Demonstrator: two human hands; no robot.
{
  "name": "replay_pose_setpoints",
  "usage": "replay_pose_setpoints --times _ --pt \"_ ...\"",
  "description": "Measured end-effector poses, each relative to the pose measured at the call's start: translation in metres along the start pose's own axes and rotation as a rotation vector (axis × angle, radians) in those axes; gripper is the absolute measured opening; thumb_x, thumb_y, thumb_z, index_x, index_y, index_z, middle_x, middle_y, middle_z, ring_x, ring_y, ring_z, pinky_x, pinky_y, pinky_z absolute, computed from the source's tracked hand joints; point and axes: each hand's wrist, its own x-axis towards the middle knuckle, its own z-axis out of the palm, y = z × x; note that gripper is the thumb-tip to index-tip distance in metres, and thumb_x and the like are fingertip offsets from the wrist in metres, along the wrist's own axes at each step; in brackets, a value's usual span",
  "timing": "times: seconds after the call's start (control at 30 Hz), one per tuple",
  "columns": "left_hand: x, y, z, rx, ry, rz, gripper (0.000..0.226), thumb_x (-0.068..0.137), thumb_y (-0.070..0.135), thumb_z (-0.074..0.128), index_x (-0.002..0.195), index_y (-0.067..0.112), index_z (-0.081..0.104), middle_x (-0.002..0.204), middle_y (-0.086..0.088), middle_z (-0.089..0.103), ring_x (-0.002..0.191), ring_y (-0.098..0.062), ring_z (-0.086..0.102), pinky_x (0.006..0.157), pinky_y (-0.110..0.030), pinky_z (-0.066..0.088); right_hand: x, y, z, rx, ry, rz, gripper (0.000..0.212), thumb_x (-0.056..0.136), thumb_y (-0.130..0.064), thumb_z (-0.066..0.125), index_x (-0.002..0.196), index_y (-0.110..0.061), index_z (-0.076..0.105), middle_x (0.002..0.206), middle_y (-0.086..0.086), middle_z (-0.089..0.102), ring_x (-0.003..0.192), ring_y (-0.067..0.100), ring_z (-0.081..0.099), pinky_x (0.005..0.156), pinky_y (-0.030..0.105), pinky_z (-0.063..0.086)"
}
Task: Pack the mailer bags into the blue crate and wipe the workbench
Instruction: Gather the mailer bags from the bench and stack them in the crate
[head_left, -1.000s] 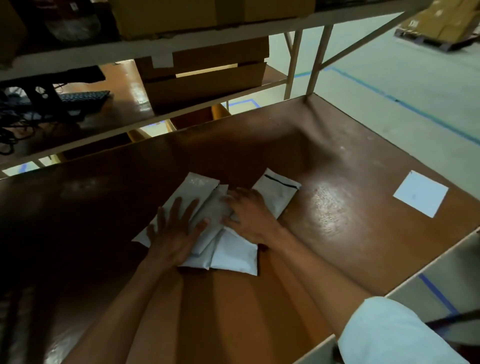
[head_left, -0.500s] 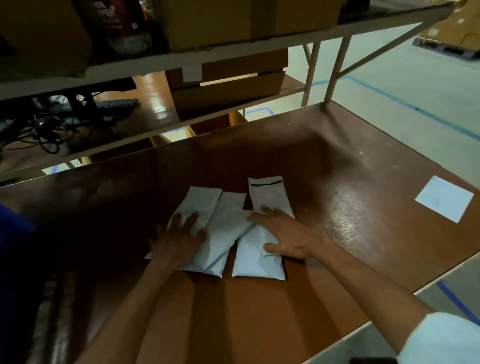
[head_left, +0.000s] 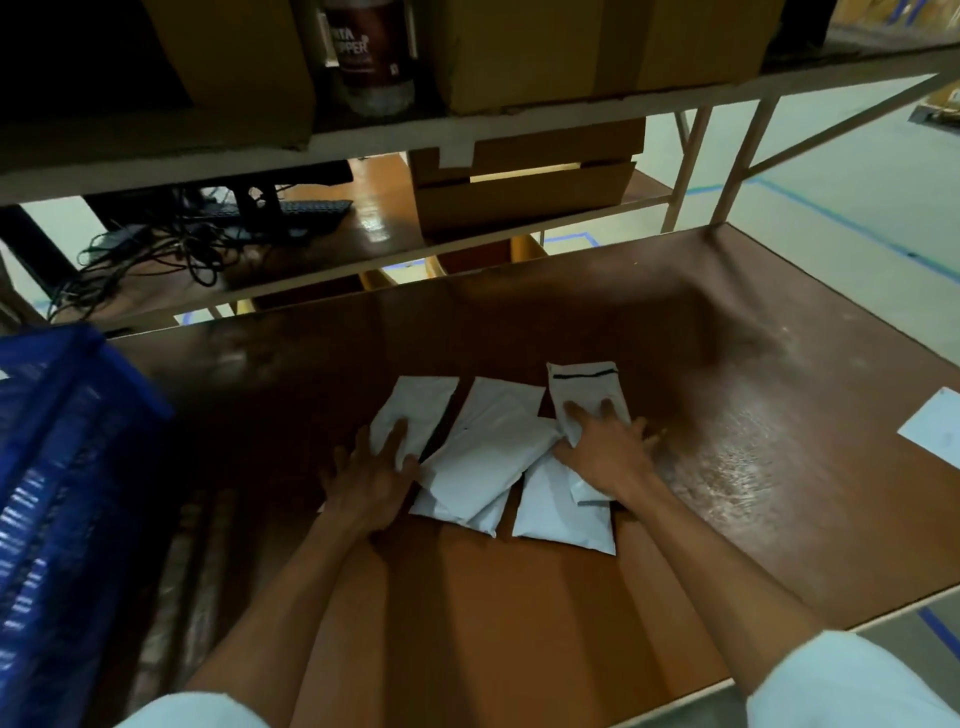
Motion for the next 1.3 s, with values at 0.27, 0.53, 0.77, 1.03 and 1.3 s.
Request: replay_pose_setpoints --times 0.27,0.53,0.77,1.03,1.3 --pt "-0.039 -0.026 -0.038 -0.033 0.290 -0.078 0.060 0.102 0.059 0.017 0.154 0.057 -0.012 0.170 -0.002 -0.012 0.149 -0.049 0.009 0.114 -0.071 0.018 -0.004 -0.049 -0.044 0.030 0.263 -0.189 0.082 0.081 -0.070 0.057 0.151 -0.036 0.032 0.161 0.000 0.026 0.132 0.047 0.032 0.107 0.065 0.033" --pt "-0.103 -0.054 -0.102 0.074 0.611 -0.260 0.061 0.097 0.057 0.012 0.156 0.054 -0.002 0.171 -0.005 -0.002 0.130 -0.042 0.035 0.097 -0.057 0.038 -0.031 -0.185 -0.052 0.047 0.427 -0.589 0.081 0.080 -0.065 0.055 0.151 -0.032 0.034 0.162 0.000 0.026 0.137 0.044 0.030 0.103 0.065 0.038" --pt "-0.165 -0.083 -0.124 0.076 0.723 -0.500 0.061 0.102 0.048 0.028 0.157 0.054 0.002 0.171 -0.002 -0.004 0.137 -0.046 0.031 0.103 -0.064 0.033 -0.047 -0.246 -0.084 0.130 0.564 -0.811 0.079 0.076 -0.053 0.061 0.148 -0.026 0.043 0.158 0.003 0.035 0.133 0.050 0.035 0.100 0.068 0.039" --pt "-0.214 -0.121 -0.147 0.127 0.797 -0.766 0.059 0.103 0.049 0.031 0.158 0.050 0.011 0.171 -0.004 0.002 0.128 -0.045 0.037 0.099 -0.062 0.036 -0.084 -0.336 -0.079 0.354 0.303 -1.189 0.072 0.075 -0.053 0.059 0.138 -0.018 0.057 0.146 0.007 0.053 0.127 0.030 0.053 0.107 0.045 0.040" --pt "-0.260 -0.169 -0.157 0.068 0.761 -1.013 0.061 0.102 0.050 0.022 0.160 0.044 0.005 0.169 -0.010 0.003 0.136 -0.049 0.028 0.106 -0.069 0.031 -0.150 -0.447 -0.083 0.370 0.104 -1.396 0.078 0.073 -0.061 0.058 0.143 -0.030 0.048 0.155 -0.006 0.042 0.128 0.039 0.044 0.104 0.058 0.040"
